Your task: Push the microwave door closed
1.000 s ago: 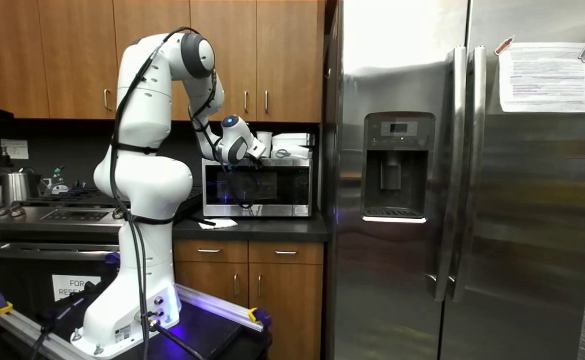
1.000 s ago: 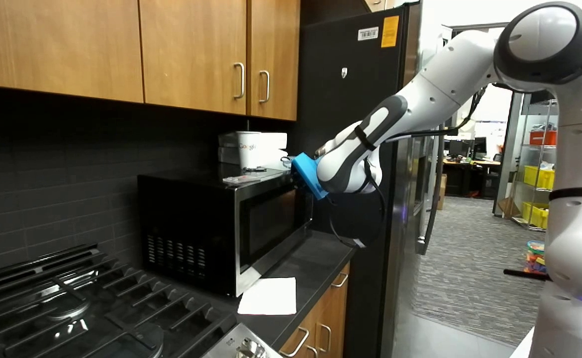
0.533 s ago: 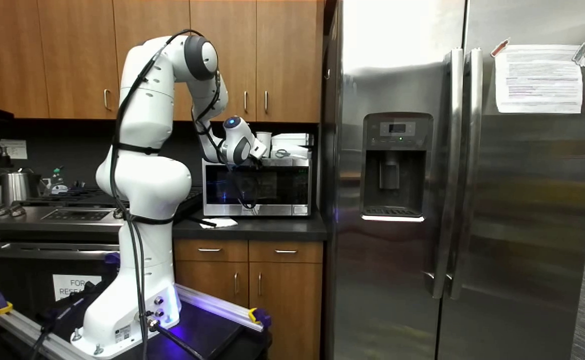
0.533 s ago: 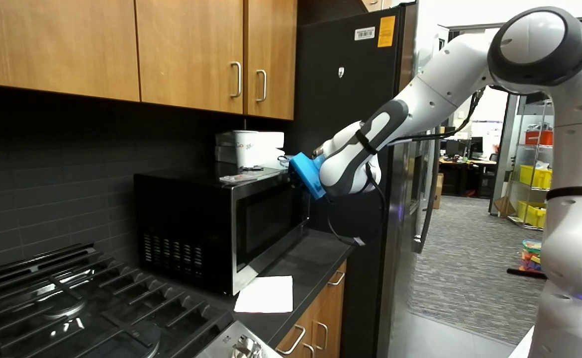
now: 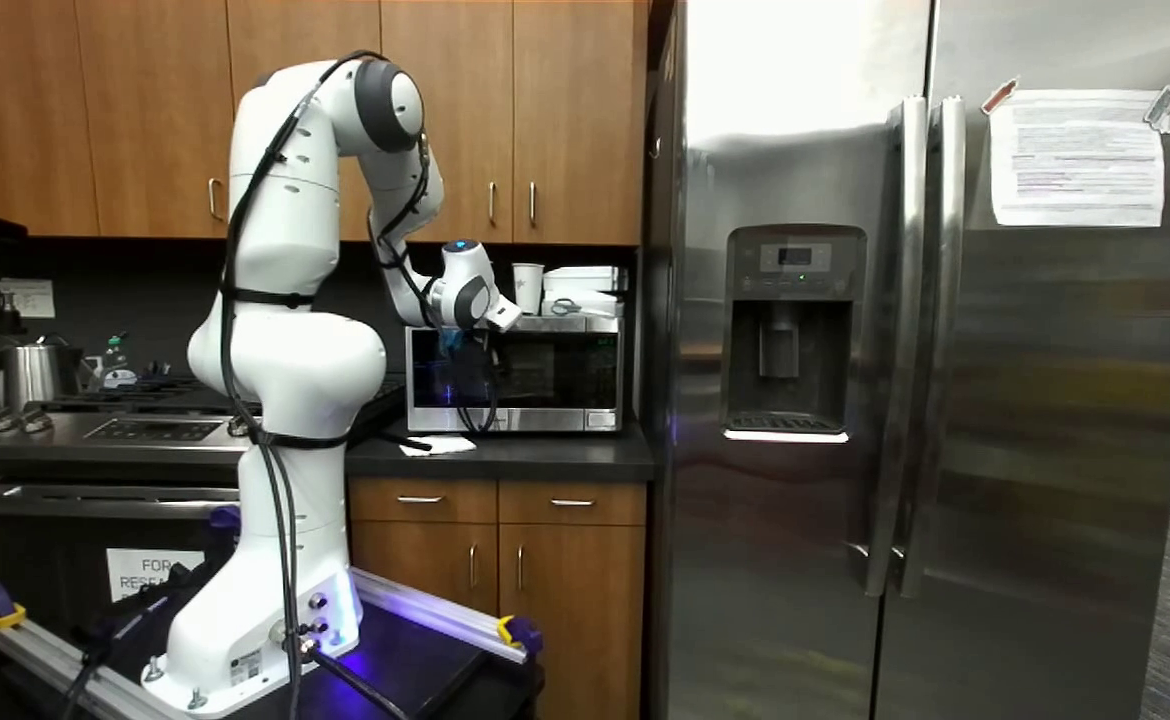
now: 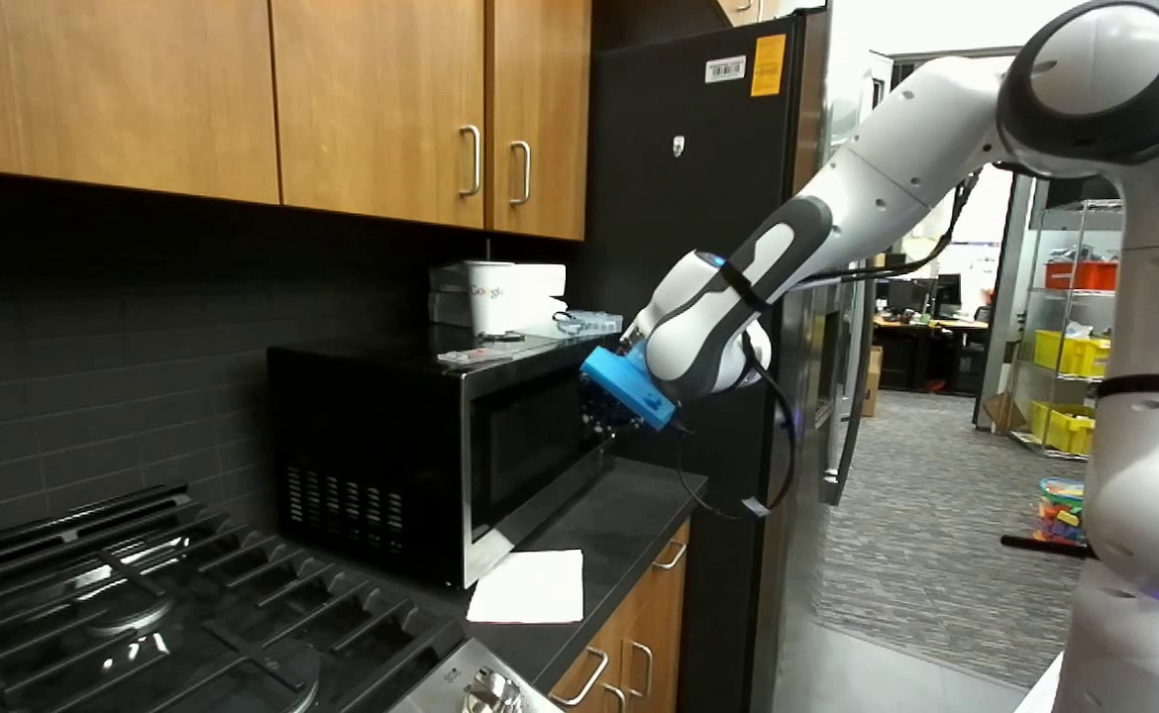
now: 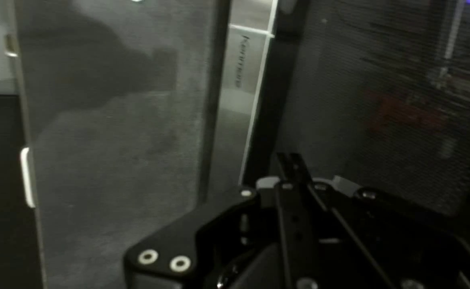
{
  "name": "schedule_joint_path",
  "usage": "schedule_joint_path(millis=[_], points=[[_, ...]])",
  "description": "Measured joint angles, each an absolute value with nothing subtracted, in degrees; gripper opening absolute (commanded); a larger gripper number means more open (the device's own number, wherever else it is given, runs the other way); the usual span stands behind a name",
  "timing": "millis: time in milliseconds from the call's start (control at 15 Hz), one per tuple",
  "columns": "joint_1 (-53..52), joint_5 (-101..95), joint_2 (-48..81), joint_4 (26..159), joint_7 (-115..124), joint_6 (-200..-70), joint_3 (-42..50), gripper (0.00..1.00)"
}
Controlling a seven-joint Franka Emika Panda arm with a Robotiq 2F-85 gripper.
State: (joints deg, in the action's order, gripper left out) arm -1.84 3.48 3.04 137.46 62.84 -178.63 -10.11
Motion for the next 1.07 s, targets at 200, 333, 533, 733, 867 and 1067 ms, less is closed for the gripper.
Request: schedule_joint_path(millis=[200,333,533,733,867,1067], points=[[-2.15,-7.47,-4.98,142.07,68.42,-165.61,-8.47,0.00],[-2.54,-10.21,-10.09,144.06,69.45,-158.09,-9.75,0.00],[-3.69,-11.06,-15.47,145.87,69.24,-152.66,-13.99,0.00],[-5.07,-11.61,-17.72,147.20,67.29,-152.38,-17.40,0.00],[-6.55,-11.13,-18.29,147.84,63.54,-152.39,-17.76,0.00],[-8.53,-7.68,-19.14,148.36,54.86,-152.38,-16.68,0.00]])
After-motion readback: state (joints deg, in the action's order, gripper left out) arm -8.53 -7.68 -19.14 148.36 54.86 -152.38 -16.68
